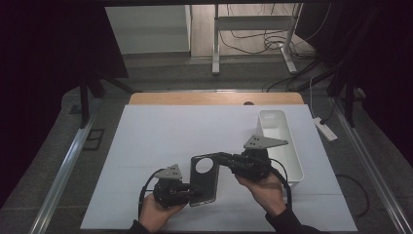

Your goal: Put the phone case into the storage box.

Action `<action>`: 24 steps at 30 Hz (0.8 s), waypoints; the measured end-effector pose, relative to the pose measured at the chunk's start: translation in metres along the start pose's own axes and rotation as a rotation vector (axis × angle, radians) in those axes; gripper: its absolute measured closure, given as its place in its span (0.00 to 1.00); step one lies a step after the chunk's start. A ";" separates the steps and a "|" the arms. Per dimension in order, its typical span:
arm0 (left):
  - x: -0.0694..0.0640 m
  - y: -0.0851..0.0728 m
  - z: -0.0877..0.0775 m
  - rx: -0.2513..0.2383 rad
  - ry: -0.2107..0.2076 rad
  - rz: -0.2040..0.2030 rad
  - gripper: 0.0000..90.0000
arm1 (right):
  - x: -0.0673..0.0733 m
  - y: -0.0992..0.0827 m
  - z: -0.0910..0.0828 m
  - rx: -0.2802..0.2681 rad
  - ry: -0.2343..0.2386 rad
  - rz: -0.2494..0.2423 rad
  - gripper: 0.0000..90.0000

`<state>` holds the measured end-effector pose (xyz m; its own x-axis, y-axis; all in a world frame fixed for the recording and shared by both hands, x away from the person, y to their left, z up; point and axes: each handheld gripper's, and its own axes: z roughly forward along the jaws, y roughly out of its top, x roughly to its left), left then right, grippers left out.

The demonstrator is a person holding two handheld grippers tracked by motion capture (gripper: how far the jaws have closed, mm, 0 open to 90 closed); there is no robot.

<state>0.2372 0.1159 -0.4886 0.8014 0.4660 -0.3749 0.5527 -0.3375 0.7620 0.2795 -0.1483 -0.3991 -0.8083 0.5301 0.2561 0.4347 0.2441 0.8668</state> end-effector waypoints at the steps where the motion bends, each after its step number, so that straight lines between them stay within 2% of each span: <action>1: 0.000 0.000 0.000 0.000 0.001 0.000 0.81 | 0.000 0.000 0.000 0.000 -0.001 0.000 0.92; 4: 0.000 0.000 -0.001 0.001 0.004 0.002 0.79 | 0.000 0.000 -0.001 -0.003 -0.002 -0.001 0.92; 6: 0.000 0.001 -0.001 -0.001 0.008 0.005 0.70 | 0.000 0.001 -0.001 -0.005 -0.004 -0.001 0.92; 12: 0.000 0.002 -0.003 0.001 0.009 0.015 0.60 | 0.000 0.002 -0.003 -0.013 -0.004 0.003 0.92; 14: -0.001 0.002 -0.003 -0.004 0.001 0.017 0.56 | 0.000 0.003 -0.004 -0.008 -0.025 -0.009 0.92; 24: -0.003 0.004 -0.005 -0.007 -0.010 0.042 0.43 | -0.003 0.005 -0.009 -0.015 -0.048 -0.005 0.92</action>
<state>0.2356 0.1173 -0.4822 0.8263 0.4434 -0.3473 0.5165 -0.3508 0.7811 0.2803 -0.1559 -0.3916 -0.7900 0.5677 0.2314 0.4246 0.2343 0.8745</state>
